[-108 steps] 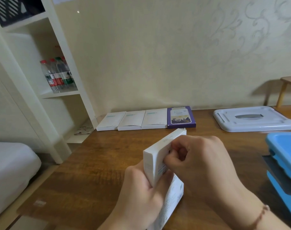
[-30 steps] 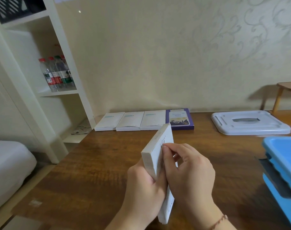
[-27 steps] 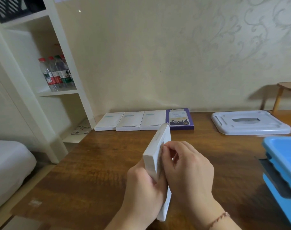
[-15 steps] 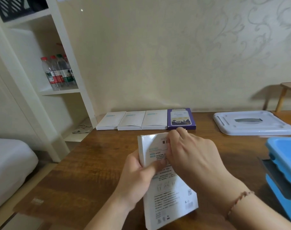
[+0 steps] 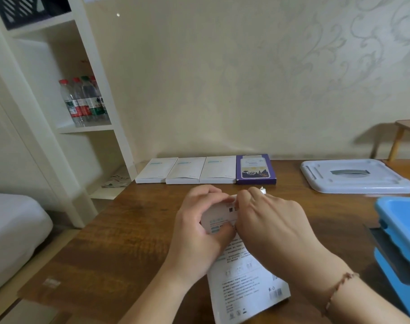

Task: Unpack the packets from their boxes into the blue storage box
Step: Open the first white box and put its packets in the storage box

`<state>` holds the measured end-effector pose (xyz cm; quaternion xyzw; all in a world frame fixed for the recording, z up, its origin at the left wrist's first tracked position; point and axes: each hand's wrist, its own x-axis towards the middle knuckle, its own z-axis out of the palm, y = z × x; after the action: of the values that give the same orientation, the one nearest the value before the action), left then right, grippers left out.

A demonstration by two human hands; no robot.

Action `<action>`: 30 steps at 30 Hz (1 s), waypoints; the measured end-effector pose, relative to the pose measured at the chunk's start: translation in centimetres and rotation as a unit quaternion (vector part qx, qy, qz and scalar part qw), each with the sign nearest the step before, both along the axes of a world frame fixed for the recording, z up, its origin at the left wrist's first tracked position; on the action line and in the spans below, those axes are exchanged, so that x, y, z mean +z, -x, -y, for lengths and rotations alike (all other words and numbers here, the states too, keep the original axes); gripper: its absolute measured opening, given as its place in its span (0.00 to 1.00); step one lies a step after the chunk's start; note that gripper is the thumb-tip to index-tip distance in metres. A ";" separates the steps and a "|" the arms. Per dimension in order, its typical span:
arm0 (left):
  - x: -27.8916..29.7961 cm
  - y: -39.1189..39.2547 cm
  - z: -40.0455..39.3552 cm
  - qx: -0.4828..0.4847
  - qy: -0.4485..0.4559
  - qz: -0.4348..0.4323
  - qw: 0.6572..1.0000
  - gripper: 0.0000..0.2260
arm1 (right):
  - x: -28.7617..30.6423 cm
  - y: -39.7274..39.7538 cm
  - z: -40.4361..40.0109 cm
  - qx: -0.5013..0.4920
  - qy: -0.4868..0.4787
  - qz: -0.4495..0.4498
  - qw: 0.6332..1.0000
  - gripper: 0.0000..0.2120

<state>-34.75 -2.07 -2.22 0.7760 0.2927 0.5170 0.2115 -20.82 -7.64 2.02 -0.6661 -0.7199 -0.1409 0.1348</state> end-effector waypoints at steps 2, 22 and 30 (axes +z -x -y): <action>0.3 -0.2 -0.2 -0.002 0.013 0.011 1.000 0.16 | 0.0 -0.2 -0.1 0.003 -0.005 -0.005 1.000 0.06; 0.9 0.4 -1.4 0.040 -0.003 -0.119 0.992 0.06 | -6.4 -4.9 0.2 0.024 0.061 -0.594 0.802 0.45; 2.8 1.0 -1.7 0.045 -0.139 -0.301 0.942 0.07 | -8.4 -4.2 -0.5 0.153 0.048 -0.696 0.700 0.16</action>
<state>-35.78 -0.38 0.59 0.9033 0.3020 0.3042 -0.0197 -16.60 -7.17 -6.36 -0.4605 -0.5185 0.4205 0.5850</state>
